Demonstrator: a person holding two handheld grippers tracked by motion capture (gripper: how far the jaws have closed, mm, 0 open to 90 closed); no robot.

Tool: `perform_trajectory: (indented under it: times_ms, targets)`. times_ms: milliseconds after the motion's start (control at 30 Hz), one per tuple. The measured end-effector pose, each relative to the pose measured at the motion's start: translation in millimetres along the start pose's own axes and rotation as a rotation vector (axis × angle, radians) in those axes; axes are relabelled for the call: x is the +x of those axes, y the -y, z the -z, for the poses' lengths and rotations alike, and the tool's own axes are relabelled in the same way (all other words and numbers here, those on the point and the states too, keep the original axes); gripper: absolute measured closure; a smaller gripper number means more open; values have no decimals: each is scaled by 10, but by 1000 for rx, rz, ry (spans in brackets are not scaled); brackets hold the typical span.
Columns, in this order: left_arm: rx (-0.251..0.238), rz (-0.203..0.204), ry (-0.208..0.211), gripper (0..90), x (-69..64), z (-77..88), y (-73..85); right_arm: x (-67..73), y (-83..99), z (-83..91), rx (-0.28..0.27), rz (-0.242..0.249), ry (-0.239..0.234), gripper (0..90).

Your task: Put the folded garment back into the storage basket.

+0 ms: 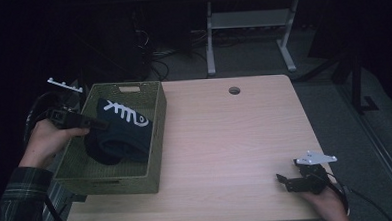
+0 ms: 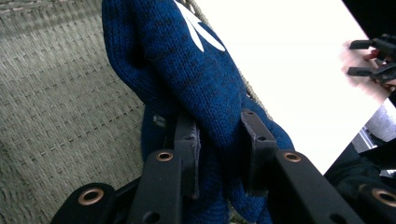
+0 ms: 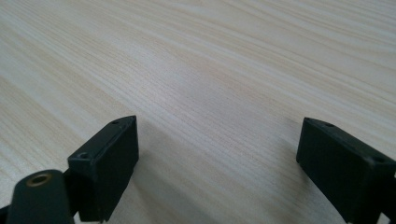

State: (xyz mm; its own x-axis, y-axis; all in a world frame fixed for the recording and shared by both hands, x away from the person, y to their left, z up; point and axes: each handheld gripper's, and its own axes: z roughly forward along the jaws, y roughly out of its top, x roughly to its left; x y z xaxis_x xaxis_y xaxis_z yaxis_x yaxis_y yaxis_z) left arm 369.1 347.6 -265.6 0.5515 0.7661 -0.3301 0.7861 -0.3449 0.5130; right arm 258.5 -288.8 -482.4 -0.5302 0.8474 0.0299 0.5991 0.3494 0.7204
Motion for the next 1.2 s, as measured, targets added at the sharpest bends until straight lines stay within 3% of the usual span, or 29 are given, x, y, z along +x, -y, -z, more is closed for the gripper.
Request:
perform_trajectory:
  times_ms: [400,633,767,1000,1200]
  targets:
    - [13,22,-37,704,364,-256,61,0,0,0,0,-1,0,125]
    - [26,47,-121,679,587,-359,165,0,0,0,0,-1,0,126]
    - [37,57,-144,662,683,-374,192,0,0,0,0,-1,0,126]
    - [38,64,-207,573,759,-379,212,-1,0,0,-1,-1,1,127]
    - [-3,72,-274,462,764,-301,237,-1,0,0,-1,-1,1,127]
